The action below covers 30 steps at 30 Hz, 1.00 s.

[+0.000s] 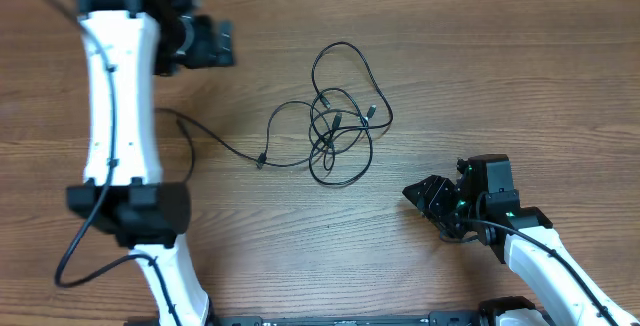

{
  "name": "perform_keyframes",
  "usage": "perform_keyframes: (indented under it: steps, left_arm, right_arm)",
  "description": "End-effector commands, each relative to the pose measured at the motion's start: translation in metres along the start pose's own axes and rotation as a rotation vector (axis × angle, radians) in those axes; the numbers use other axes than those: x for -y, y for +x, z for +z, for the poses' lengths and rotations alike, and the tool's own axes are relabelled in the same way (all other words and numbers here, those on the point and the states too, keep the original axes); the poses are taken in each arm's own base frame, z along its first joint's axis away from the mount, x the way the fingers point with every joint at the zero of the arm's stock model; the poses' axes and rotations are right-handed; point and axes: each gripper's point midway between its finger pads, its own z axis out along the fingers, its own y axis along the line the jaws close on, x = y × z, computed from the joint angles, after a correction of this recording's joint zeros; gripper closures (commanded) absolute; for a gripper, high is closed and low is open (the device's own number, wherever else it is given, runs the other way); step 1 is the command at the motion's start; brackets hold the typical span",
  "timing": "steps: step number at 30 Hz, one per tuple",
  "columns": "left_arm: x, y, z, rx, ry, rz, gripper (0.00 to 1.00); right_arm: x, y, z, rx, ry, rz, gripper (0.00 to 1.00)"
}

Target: Untangle cables

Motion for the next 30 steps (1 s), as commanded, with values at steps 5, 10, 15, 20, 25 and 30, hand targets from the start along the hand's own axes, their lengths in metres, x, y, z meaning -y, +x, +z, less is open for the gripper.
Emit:
perform_keyframes:
  steps: [5, 10, 15, 20, 25, 30]
  left_arm:
    - [0.06, 0.021, 0.061, -0.173, 0.034, 0.287, 0.05]
    - [0.061, 0.048, 0.091, -0.297, -0.117, 0.327, 0.09]
    - [0.06, 0.08, 0.108, -0.405, -0.181, 0.268, 0.09]
    - [0.051, 0.12, 0.102, -0.488, -0.222, 0.195, 0.1]
    - [0.04, 0.148, 0.072, -0.394, -0.247, 0.163, 0.09]
    - [0.045, 0.149, 0.057, -0.124, -0.152, 0.174, 0.07]
  right_arm:
    - [-0.001, -0.001, -0.001, 0.002, -0.006, -0.004, 0.38]
    - [0.0, 0.0, -0.001, 0.0, -0.003, -0.005, 0.38]
    - [0.0, 0.0, -0.001, -0.001, -0.001, -0.009, 0.38]
    - [0.001, 0.001, -0.001, -0.004, 0.001, -0.021, 0.38]
    - [0.001, 0.001, -0.001, -0.004, 0.001, -0.021, 0.38]
    - [0.001, 0.001, -0.001, -0.004, 0.0, -0.021, 0.38]
